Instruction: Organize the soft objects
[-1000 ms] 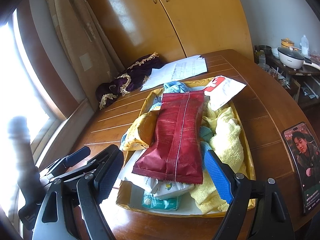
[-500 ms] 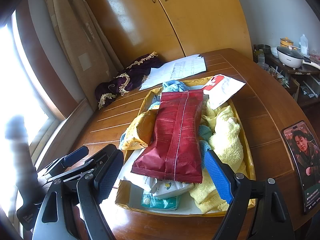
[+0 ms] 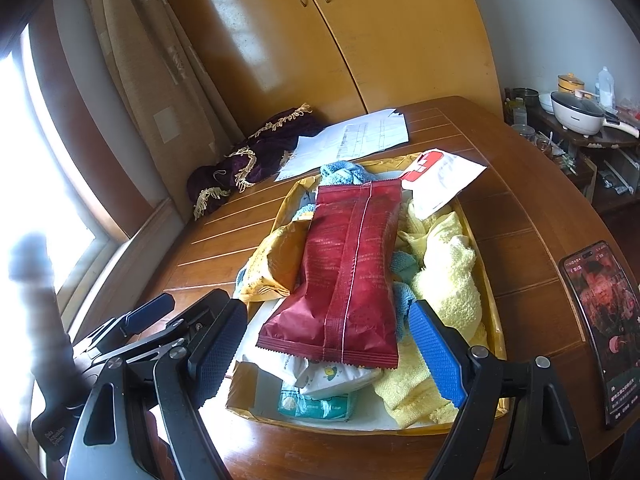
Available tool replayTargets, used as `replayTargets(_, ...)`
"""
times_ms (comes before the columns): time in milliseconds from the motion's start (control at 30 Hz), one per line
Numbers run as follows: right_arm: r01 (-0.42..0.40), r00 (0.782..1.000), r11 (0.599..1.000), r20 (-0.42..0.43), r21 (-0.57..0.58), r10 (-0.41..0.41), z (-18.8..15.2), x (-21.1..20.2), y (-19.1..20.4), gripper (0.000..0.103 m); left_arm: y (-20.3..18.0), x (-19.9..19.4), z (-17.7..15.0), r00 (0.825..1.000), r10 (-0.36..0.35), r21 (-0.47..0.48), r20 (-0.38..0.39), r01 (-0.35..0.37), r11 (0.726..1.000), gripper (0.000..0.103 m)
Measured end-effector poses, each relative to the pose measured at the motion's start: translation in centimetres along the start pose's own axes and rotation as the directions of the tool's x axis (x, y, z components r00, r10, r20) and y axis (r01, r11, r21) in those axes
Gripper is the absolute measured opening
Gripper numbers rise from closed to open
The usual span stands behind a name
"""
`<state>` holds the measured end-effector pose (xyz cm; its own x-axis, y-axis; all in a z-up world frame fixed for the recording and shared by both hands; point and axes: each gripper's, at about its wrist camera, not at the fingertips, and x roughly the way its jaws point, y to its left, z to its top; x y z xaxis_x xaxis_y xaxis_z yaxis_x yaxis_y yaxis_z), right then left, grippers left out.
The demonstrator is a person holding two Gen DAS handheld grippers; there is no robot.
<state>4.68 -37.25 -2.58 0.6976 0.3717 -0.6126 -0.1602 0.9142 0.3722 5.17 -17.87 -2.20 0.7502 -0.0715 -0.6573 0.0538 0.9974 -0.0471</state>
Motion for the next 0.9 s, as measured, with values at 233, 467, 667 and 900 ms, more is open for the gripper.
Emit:
replayTargets(233, 0.003, 1.000, 1.000, 0.006, -0.002, -0.003, 0.12, -0.24, -0.12, 0.085, -0.13, 0.09, 0.17, 1.000, -0.004, 0.004, -0.003, 0.004, 1.000, 0.082)
replayTargets(467, 0.004, 1.000, 1.000, 0.008, 0.008, -0.004, 0.13, -0.37, -0.36, 0.085, -0.13, 0.32, 0.07, 1.000, -0.009, 0.000, -0.013, 0.009, 1.000, 0.082)
replayTargets(667, 0.009, 1.000, 1.000, 0.002, 0.021, -0.009, 0.12, -0.20, -0.75, 0.085, -0.18, 0.43, -0.01, 1.000, -0.010, -0.001, -0.016, 0.010, 1.000, 0.082)
replayTargets(900, 0.003, 1.000, 1.000, 0.001, 0.019, -0.003, 0.00, -0.11, -0.66, 0.085, -0.15, 0.43, -0.10, 1.000, -0.008, -0.002, -0.016, 0.008, 1.000, 0.082)
